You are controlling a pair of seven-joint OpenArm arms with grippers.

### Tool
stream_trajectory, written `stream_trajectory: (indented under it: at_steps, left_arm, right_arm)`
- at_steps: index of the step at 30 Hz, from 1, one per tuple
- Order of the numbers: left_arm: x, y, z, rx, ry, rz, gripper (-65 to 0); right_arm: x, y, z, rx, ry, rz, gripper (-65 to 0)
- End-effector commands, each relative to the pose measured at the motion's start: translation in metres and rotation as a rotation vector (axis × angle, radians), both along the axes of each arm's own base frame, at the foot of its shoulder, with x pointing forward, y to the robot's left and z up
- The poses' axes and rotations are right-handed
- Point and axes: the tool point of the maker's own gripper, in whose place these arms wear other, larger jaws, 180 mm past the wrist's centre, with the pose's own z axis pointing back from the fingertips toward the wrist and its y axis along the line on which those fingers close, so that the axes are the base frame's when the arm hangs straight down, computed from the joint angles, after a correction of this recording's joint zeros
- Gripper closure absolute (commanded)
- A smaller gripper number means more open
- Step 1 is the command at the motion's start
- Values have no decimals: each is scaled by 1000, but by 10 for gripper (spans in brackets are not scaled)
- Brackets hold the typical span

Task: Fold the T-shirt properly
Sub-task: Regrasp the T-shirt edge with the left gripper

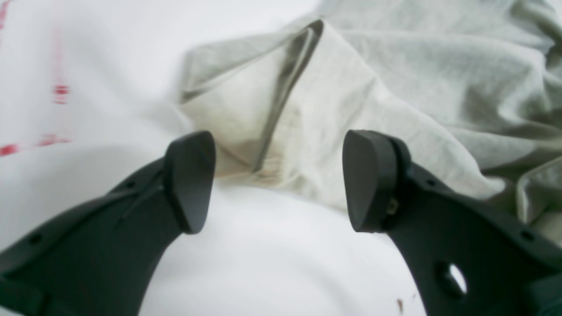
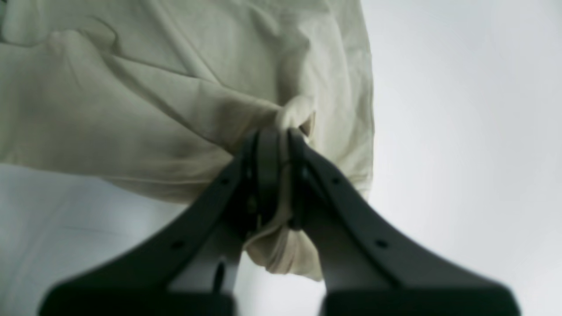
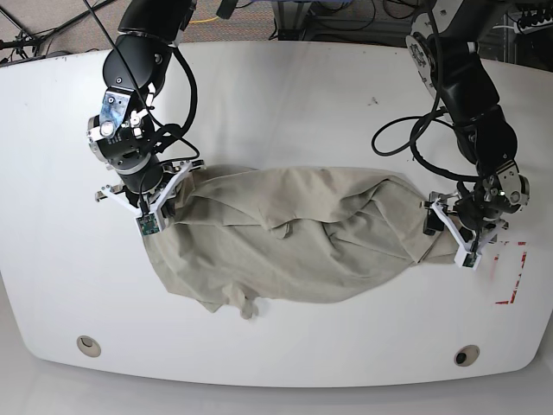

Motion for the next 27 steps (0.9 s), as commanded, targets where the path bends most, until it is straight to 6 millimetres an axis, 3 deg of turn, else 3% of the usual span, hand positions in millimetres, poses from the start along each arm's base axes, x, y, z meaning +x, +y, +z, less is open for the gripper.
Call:
stream_trajectory:
  at_steps: [1, 10, 18, 21, 25, 26, 27]
  left_arm:
    - [17, -1, 15, -21, -52, -4, -419]
    - [23, -13, -9, -107, -24, -10, -417]
    - [22, -13, -13, -114, -17, -9, -399]
    - [21, -13, -14, -114, -15, -9, -293]
    - [22, -13, -11, -110, -20, -9, -40]
    - [23, -12, -11, -110, -21, -9, 0]
    - [22, -12, -11, -109, -18, -9, 0]
  right_arm:
    - [8, 1, 14, 2, -54, 7, 0]
    - [9, 1, 15, 2, -57, 6, 0]
    - [9, 1, 15, 2, -57, 6, 0]
    - [9, 1, 16, 2, -59, 6, 0]
    - [9, 0, 16, 3, -59, 4, 0]
    - [9, 0, 16, 3, -59, 4, 0]
    - [9, 1, 16, 3, -59, 6, 0]
